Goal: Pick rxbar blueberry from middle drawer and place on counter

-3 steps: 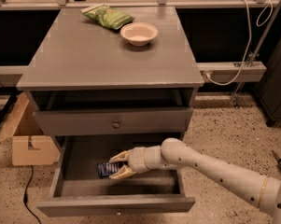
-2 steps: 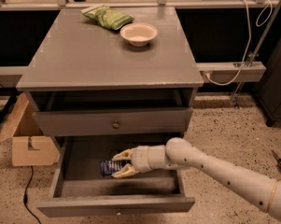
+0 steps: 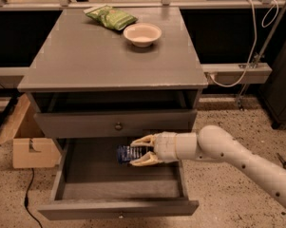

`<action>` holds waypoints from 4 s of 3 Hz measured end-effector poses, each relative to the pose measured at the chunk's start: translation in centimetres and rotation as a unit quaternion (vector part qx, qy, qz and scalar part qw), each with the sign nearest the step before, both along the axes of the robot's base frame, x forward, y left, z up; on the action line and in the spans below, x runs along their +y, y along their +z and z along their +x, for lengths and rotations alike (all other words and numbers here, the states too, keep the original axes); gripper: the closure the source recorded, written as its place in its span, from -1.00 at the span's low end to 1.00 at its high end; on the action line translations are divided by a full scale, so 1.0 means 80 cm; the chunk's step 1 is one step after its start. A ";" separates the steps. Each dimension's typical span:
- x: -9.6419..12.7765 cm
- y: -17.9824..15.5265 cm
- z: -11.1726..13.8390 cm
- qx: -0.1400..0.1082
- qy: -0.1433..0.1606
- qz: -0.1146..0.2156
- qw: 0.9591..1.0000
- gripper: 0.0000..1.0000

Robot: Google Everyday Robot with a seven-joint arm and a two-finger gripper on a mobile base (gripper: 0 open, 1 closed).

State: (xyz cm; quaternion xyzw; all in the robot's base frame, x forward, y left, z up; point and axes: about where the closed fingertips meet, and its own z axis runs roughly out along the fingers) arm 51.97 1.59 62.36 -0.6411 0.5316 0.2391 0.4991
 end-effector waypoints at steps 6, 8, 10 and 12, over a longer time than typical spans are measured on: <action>-0.100 0.310 0.114 -0.040 -0.141 -0.067 0.987 1.00; -0.060 0.333 0.211 -0.008 -0.138 -0.058 0.989 1.00; 0.008 0.324 0.267 0.014 -0.103 -0.052 0.993 1.00; 0.060 0.320 0.290 0.018 -0.082 -0.049 0.995 0.20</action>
Offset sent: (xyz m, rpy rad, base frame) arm -0.0004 -0.0233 0.0401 -0.0384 -0.0156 -0.0286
